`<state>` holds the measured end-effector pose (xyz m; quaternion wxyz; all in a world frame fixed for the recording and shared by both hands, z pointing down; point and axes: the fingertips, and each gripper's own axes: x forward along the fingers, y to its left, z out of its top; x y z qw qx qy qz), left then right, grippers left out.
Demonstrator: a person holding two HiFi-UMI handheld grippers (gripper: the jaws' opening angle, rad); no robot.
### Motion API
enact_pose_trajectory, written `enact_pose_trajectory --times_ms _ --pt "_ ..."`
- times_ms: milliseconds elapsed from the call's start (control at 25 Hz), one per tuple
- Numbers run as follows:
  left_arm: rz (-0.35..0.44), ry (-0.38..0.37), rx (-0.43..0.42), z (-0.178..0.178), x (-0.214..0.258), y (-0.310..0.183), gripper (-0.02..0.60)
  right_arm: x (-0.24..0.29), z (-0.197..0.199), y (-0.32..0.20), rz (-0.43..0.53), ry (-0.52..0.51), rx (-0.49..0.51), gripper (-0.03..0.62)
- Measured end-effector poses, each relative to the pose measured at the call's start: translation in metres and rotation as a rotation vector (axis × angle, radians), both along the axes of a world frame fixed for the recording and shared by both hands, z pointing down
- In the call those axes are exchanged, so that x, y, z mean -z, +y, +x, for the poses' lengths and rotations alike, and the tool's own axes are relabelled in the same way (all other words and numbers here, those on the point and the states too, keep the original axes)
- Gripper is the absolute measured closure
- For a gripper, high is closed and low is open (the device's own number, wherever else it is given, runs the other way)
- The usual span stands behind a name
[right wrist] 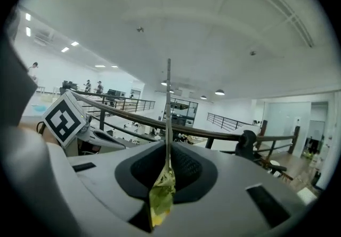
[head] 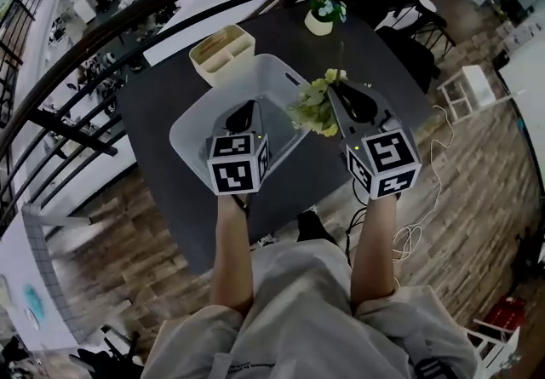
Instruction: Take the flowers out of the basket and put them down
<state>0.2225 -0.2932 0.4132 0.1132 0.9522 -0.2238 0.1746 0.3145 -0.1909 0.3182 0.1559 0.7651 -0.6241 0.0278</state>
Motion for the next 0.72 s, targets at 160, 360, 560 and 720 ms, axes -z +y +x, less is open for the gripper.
enact_pose_trajectory --times_ms 160,360,560,720 --pt "0.0 0.013 -0.114 0.035 0.005 0.039 0.579 -0.014 0.02 0.045 -0.015 -0.063 -0.098 0.54" --pt "0.007 0.034 -0.241 0.079 0.0 0.089 0.579 -0.051 0.043 0.097 -0.064 -0.151 -0.212 0.54" --pt "-0.013 0.036 -0.36 0.108 -0.007 0.14 0.578 -0.085 0.06 0.148 -0.088 -0.256 -0.336 0.54" --pt "-0.045 0.019 -0.406 0.118 -0.02 0.166 0.578 -0.123 0.067 0.169 -0.113 -0.37 -0.413 0.54"
